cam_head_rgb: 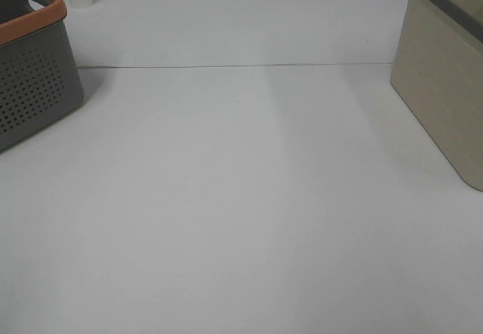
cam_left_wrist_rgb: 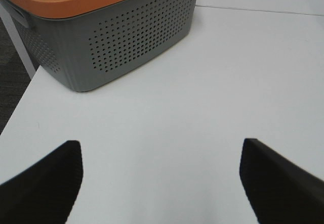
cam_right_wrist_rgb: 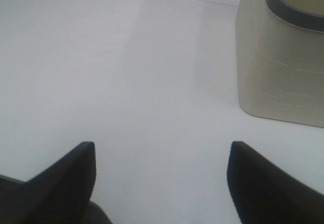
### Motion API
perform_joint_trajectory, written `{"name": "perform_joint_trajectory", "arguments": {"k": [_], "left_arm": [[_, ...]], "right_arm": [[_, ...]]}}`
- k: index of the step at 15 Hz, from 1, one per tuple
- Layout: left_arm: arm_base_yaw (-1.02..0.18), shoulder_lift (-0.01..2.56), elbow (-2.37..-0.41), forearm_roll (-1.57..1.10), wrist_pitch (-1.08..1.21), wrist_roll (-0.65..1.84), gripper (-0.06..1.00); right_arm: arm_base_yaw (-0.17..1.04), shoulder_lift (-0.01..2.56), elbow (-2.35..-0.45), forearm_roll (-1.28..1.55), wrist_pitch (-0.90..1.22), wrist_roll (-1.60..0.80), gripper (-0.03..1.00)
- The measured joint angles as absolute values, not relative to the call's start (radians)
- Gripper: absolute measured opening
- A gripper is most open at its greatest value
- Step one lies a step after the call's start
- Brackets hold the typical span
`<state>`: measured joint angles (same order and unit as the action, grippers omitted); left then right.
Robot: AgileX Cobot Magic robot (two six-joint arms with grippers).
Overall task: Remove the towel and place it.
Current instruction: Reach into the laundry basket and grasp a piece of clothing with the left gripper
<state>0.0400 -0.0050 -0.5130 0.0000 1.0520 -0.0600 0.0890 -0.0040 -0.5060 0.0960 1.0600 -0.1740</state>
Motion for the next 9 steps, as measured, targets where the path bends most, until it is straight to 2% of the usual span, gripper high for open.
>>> {"name": "perform_joint_trajectory", "arguments": {"k": [9], "left_arm": [[0.04, -0.005, -0.513, 0.0, 1.052, -0.06, 0.79]], "right_arm": [[0.089, -0.004, -0.506, 0.096, 1.06, -0.174, 0.72]]}}
